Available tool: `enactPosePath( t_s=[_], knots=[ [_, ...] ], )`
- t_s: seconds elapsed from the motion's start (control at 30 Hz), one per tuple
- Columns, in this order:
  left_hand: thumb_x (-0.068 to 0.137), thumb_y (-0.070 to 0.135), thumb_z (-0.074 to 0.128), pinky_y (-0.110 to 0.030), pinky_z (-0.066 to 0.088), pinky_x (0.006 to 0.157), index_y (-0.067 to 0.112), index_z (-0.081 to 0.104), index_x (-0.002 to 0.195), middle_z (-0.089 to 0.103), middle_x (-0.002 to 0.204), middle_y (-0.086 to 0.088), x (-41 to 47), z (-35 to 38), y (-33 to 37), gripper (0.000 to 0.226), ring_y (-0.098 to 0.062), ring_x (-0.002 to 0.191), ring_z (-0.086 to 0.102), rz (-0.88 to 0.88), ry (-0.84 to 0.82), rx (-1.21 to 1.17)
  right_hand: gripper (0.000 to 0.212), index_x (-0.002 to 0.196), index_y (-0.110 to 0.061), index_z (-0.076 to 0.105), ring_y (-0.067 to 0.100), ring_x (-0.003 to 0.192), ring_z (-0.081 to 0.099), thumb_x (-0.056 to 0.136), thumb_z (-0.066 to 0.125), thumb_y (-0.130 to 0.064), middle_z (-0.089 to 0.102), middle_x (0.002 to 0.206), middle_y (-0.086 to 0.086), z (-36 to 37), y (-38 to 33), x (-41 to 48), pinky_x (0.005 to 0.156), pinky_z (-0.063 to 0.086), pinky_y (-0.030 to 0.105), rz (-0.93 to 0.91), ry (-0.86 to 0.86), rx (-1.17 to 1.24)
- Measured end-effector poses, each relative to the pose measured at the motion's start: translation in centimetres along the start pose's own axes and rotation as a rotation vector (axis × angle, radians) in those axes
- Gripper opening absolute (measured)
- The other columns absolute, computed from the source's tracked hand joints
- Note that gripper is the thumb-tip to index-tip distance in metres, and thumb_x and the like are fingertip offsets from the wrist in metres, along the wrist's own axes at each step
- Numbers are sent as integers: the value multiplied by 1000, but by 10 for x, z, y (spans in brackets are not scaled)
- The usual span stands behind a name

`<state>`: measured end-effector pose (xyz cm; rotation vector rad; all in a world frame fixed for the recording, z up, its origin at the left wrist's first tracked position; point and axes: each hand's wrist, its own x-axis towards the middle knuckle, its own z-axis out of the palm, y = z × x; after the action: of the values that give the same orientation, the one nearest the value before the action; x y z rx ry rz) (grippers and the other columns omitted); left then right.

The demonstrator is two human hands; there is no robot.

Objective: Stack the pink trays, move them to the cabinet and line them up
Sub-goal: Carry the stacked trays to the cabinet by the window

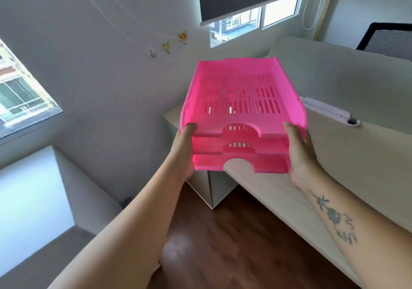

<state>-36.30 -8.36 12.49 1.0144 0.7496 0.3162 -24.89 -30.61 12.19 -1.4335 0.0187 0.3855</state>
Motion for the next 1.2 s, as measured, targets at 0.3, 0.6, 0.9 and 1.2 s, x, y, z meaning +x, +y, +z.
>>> enactPosePath(
  t_s=[0.3,0.6,0.9,1.2],
  knots=[
    [88,30,52,-70,49,85,13,50,133,62,127,-27,-96,-160,75,48,-45,106,64,231,214,-80,55,119,-34,56,31,104,69,73,61,-63,66,119,10,158,3,-82,81,58,59,-16,-336,19],
    [93,28,47,-49,58,69,15,60,125,73,108,-18,-214,-305,108,37,-38,94,71,487,270,-142,51,123,-30,54,37,103,69,82,62,-59,65,122,19,300,16,-182,76,58,62,-64,-762,16],
    [95,34,41,-59,56,78,19,57,131,68,118,-21,-326,-405,93,41,-42,100,68,551,621,-141,80,138,-35,45,41,122,56,71,64,-74,59,135,12,396,70,-287,100,42,68,21,-1069,-4],
    [91,42,45,-55,57,70,22,59,128,69,116,-22,-406,-518,72,44,-41,98,69,491,801,-198,55,128,-22,54,46,99,69,85,63,-54,66,119,27,470,130,-393,77,55,67,72,-1200,6]
  ],
)
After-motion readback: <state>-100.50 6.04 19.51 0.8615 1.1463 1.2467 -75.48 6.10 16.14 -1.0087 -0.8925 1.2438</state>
